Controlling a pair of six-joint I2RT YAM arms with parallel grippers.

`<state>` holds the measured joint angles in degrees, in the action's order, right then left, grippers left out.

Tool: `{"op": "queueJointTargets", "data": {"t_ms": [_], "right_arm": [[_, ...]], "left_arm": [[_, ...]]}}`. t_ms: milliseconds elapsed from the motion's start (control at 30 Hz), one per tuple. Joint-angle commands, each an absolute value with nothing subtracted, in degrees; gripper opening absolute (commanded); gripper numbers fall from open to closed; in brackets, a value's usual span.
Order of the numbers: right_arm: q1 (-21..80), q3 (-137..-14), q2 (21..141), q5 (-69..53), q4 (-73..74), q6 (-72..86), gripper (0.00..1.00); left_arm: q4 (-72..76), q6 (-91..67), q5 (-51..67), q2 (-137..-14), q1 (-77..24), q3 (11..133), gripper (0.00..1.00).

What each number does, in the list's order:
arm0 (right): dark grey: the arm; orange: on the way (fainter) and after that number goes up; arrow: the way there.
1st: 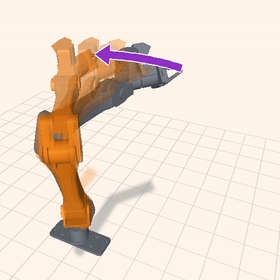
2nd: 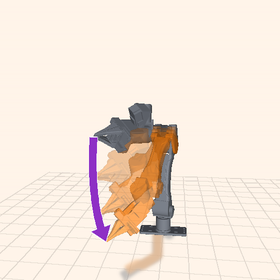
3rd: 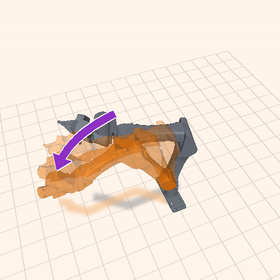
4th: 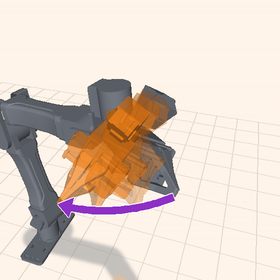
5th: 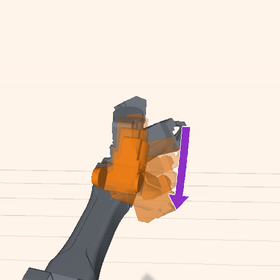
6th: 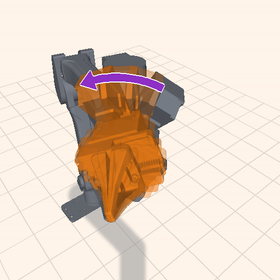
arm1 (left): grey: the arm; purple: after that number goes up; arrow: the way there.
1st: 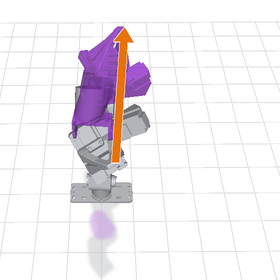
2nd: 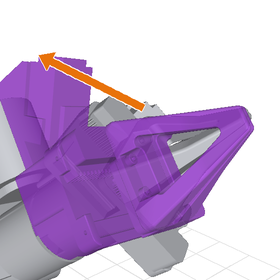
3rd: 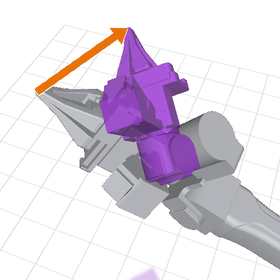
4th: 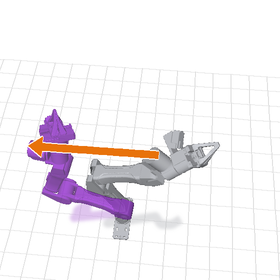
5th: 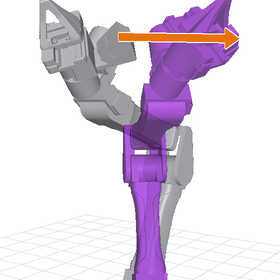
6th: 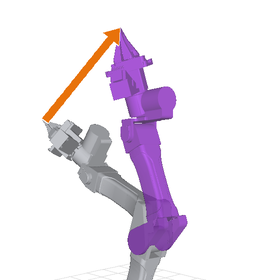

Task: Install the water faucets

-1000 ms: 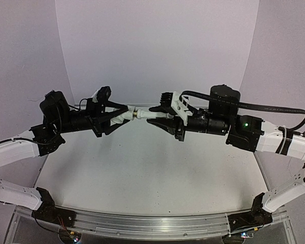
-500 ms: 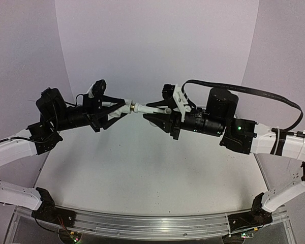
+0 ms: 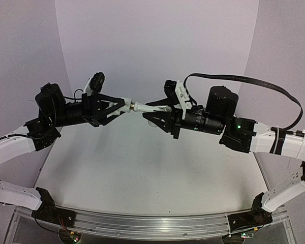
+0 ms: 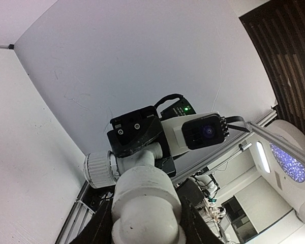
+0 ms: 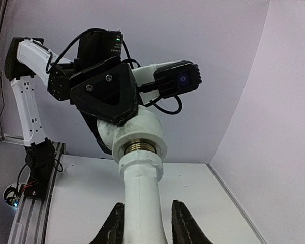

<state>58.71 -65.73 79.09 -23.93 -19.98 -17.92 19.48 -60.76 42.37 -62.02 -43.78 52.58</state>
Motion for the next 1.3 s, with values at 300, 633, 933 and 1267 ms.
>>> {"op": "queueJointTargets", "data": {"t_ms": [300,633,933,1267], "right_arm": [[60.92,-70.17,83.98,-31.14,-26.68,-7.64,0.00],[60.91,-71.77,84.20,-34.37,-25.58,-2.85,0.00],[60.91,-74.15,85.26,-36.51,-23.43,2.20,0.00],[60.92,-79.11,87.51,-40.92,-19.30,8.03,0.00]], "left_arm": [[14.45,-31.91,47.67,-66.21,-46.58,55.18,0.00],[9.76,-8.81,49.90,-67.86,-46.58,57.05,0.00],[3.80,11.41,50.92,-70.04,-46.58,61.47,0.00],[-16.01,38.46,51.96,-78.62,-46.67,74.18,0.00]]}}
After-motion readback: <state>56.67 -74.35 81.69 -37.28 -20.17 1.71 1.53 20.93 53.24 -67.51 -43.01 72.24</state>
